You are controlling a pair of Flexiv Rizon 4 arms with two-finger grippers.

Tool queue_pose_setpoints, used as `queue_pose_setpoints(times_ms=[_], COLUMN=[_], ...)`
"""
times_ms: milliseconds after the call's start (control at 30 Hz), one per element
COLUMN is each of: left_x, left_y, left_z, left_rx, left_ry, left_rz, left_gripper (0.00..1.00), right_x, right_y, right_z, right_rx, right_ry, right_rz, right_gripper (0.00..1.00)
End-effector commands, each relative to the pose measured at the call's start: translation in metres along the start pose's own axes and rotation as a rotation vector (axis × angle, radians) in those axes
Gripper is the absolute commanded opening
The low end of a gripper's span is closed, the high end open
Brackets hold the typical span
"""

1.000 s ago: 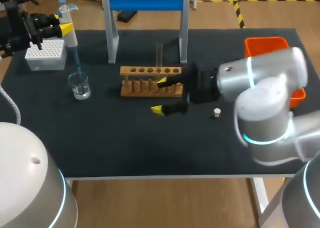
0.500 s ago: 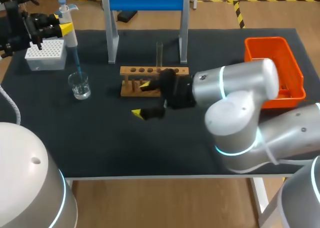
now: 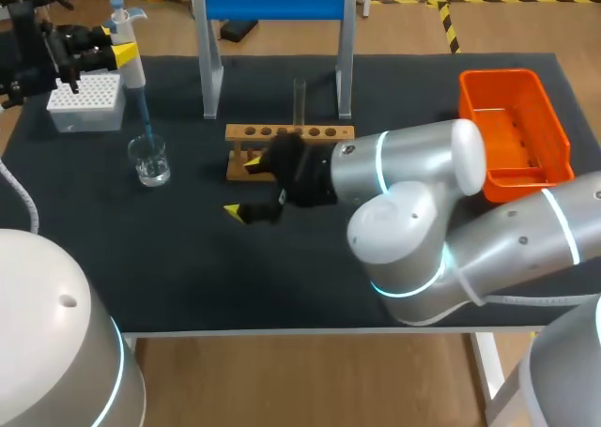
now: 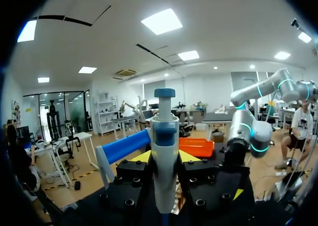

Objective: Invert the test tube, pick up the pipette, mount the tip to pipette, aspirate from beaker and dispense into the tube, eject the tip, return the pipette, and cap with the stopper.

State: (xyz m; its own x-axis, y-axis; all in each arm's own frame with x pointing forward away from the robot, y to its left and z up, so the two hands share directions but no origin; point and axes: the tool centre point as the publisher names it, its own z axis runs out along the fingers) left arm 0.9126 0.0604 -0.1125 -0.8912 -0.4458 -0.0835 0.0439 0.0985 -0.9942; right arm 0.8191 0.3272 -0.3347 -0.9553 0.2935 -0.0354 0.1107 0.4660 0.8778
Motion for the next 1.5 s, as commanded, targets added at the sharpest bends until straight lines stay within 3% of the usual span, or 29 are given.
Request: queue_pose_setpoints(times_ms=[33, 1500], left_x=[0.0, -0.002], left_y=[0.0007, 0.0036], left_z=[0.0009, 0.0022], left_rx=[0.003, 0.005], left_ry=[-0.002, -0.005], left_rz=[0.002, 0.001], left_gripper=[0.0, 0.0], right_x=[0.0013, 0.0007], right_y=[-0.0004, 0.0015], right_z=[0.0168, 0.017], right_rx=[-0.002, 0.002], right_ry=[-0.019, -0.023], right_rz=[0.003, -0.012], right_gripper=[1.0, 1.0])
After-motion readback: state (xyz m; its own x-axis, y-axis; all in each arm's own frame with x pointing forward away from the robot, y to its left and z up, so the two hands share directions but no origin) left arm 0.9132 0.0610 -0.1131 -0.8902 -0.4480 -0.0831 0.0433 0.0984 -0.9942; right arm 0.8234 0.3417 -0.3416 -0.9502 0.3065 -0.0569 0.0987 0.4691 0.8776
